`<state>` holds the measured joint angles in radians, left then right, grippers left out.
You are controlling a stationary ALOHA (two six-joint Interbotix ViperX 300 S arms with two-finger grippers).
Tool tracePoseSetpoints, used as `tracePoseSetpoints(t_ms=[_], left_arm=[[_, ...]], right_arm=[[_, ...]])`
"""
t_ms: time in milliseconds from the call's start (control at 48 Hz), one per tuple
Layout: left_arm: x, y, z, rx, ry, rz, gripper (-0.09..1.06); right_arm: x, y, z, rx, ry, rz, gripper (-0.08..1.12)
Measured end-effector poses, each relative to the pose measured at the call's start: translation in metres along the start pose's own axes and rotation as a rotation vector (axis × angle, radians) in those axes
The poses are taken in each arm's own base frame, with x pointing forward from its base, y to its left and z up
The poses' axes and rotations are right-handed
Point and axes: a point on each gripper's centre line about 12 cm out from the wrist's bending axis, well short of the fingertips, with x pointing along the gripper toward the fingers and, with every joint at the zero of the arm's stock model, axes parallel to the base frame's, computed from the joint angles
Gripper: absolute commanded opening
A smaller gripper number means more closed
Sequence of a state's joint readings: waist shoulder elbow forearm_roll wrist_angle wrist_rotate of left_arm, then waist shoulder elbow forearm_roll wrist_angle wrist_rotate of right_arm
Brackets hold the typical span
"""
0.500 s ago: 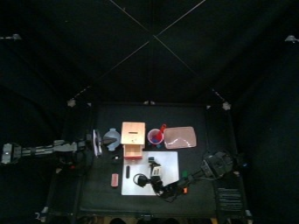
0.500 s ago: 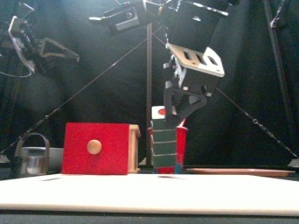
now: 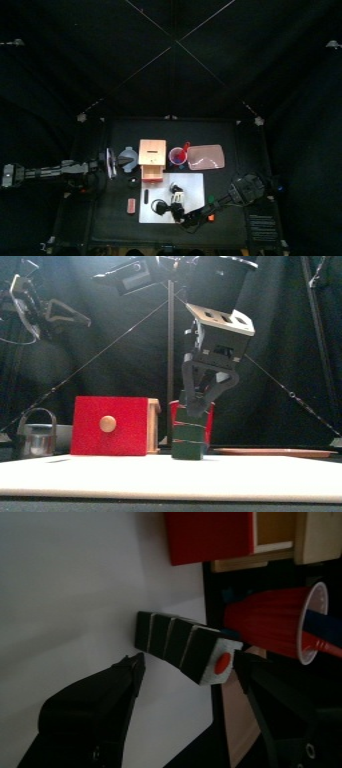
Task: Place sushi on board then cut the sushi with the knife then place the pieces on the plate
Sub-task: Pick knife at handle with right hand
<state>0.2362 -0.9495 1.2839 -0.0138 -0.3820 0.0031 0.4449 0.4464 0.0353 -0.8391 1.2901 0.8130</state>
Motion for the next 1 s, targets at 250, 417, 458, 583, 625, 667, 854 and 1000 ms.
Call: tracePoseSetpoints(t_ms=[250, 417, 458, 583, 625, 667, 854, 1000], left_arm=[[0.000, 0.000, 0.000, -0.002, 0.002, 0.000, 0.07], [0.000, 0.000, 0.000, -0.004, 0.002, 0.001, 0.07], [0.000, 0.000, 0.000, -0.006, 0.000, 0.002, 0.07], [0.000, 0.000, 0.000, -0.007, 0.002, 0.002, 0.07], [0.000, 0.000, 0.000, -0.007, 0.002, 0.002, 0.07], [0.000, 0.000, 0.000, -0.007, 0.000, 0.002, 0.07], [-0.002, 0.000, -0.005, -0.007, 0.014, 0.002, 0.07], [-0.003, 0.001, -0.011, -0.007, 0.029, 0.006, 0.07]], right_arm=[[-0.005, -0.001, 0.006, 0.018, -0.013, 0.012, 1.02], [-0.007, -0.005, 0.008, 0.020, -0.019, -0.007, 1.02], [-0.009, -0.008, 0.009, 0.028, -0.024, -0.004, 1.02], [-0.022, -0.029, 0.013, 0.106, -0.031, 0.038, 1.02], [-0.025, -0.036, 0.014, 0.138, -0.031, 0.054, 1.02], [-0.026, -0.044, 0.015, 0.168, -0.028, 0.066, 1.02], [-0.009, -0.068, 0.013, 0.280, -0.014, 0.148, 1.02], [0.016, -0.070, 0.006, 0.339, 0.005, 0.251, 1.02]])
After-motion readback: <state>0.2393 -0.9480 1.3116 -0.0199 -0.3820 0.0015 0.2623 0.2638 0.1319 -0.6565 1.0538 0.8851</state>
